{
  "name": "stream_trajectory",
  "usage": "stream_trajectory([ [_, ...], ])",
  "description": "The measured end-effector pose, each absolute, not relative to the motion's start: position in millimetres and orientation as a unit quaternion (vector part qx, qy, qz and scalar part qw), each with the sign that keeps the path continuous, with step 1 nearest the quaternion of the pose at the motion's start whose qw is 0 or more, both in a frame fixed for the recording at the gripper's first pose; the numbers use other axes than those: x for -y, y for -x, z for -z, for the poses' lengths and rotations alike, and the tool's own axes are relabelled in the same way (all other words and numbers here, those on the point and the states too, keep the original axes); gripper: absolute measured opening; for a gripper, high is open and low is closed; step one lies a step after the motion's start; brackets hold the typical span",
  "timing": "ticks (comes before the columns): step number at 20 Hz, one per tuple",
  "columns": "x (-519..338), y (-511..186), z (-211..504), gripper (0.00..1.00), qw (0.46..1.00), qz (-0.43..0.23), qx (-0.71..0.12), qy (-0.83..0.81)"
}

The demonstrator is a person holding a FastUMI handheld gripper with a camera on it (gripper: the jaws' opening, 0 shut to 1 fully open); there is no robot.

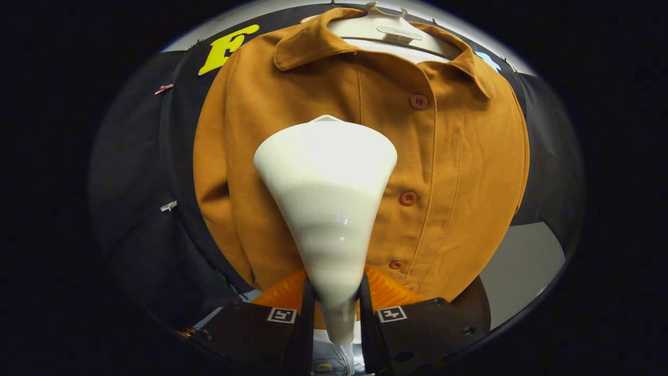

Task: Iron the clothes twice with a garment steamer, once on the left side and once on the right side.

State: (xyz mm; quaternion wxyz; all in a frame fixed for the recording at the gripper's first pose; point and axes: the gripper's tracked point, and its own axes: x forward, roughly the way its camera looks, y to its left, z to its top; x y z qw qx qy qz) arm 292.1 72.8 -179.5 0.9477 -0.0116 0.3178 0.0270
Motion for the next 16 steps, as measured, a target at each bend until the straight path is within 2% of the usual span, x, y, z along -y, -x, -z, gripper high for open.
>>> stream_trajectory([
  [16, -78, -263, 258, 0.41, 0.918, -0.045, -0.393, 0.011],
])
